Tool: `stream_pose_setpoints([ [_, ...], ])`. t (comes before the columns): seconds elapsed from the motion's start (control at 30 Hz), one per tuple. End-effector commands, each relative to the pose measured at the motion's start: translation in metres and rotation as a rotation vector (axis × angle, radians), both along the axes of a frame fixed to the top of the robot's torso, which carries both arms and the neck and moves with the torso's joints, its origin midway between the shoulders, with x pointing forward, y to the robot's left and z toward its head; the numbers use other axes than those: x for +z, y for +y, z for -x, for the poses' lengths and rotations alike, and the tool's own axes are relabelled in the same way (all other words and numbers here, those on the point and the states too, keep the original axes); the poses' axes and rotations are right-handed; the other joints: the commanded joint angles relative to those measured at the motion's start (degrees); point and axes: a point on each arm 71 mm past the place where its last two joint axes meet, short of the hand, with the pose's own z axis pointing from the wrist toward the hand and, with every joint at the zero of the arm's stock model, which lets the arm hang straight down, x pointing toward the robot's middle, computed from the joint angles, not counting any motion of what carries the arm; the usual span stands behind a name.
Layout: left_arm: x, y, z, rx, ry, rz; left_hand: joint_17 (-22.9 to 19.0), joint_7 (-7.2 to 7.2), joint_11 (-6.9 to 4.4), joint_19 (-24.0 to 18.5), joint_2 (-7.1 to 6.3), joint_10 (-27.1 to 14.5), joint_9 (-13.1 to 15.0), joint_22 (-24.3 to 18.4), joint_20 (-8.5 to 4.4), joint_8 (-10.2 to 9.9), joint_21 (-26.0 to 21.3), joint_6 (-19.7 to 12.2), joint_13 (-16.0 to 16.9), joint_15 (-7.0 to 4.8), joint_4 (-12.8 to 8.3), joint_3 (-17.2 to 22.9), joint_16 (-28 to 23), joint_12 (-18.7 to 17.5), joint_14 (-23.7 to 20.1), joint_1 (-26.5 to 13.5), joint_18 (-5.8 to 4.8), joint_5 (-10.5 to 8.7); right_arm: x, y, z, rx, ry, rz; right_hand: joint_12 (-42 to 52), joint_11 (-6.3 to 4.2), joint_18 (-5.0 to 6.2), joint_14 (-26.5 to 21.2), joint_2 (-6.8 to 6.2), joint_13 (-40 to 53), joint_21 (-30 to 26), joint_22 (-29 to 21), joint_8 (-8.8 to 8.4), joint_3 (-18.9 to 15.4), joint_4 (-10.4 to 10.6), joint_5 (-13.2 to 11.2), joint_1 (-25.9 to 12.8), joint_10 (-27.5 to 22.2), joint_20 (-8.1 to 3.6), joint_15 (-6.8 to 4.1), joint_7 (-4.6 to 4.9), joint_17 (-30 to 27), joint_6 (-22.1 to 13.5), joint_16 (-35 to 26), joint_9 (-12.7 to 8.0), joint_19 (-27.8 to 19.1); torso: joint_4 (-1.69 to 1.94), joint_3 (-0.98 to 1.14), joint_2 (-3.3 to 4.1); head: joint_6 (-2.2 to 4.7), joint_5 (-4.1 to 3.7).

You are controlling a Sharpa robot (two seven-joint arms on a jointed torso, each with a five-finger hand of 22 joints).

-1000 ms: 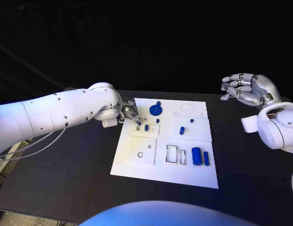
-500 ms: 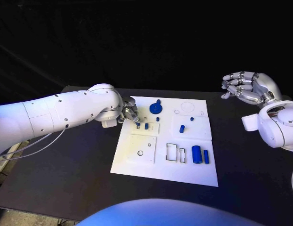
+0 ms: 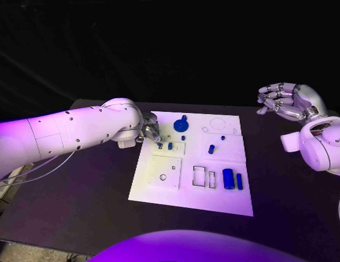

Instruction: Assemble the parts on the task board

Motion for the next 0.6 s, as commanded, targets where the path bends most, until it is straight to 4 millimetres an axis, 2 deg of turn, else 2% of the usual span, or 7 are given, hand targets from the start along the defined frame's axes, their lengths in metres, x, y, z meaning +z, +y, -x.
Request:
stream_pose_setpoints([
  [0.03,-0.0013,-0.0021,0.0009,-0.020,0.005,-0.026,8.5,-1.23,-0.09,0.3,0.54,0.3,1.4,0.0,-0.12,0.4,0.3,1.4,0.0,-0.36,-8.7,9.2,0.2,0.3,4.2,-0.1,-0.08,0.40,0.0004,0.0008,0.0003,0.007,-0.008,-0.002,0.4,0.02,0.57,0.3,0.33,0.0,-0.4,0.0,0.39,-0.1,-0.3,0.0,0.0,-0.5,0.27,0.21,3.03,0.0,-0.4,-0.3,0.0,0.3,0.01,-0.03,0.00,-0.10,0.02],
  [0.6,-0.0035,-0.0049,0.0034,-0.039,0.023,-0.032,8.5,-1.26,-0.13,0.3,0.50,0.2,1.4,-0.1,-0.15,0.5,0.2,1.4,-0.1,-0.39,-8.7,9.4,0.2,0.3,4.2,-0.2,-0.06,0.42,0.0003,0.0007,0.0002,0.007,-0.008,-0.002,0.4,0.02,0.57,0.3,0.33,0.0,-0.4,0.0,0.39,-0.1,-0.3,0.0,0.0,-0.5,0.27,0.21,3.03,0.0,-0.4,-0.3,0.0,0.3,0.03,-0.01,0.01,-0.24,-0.04],
])
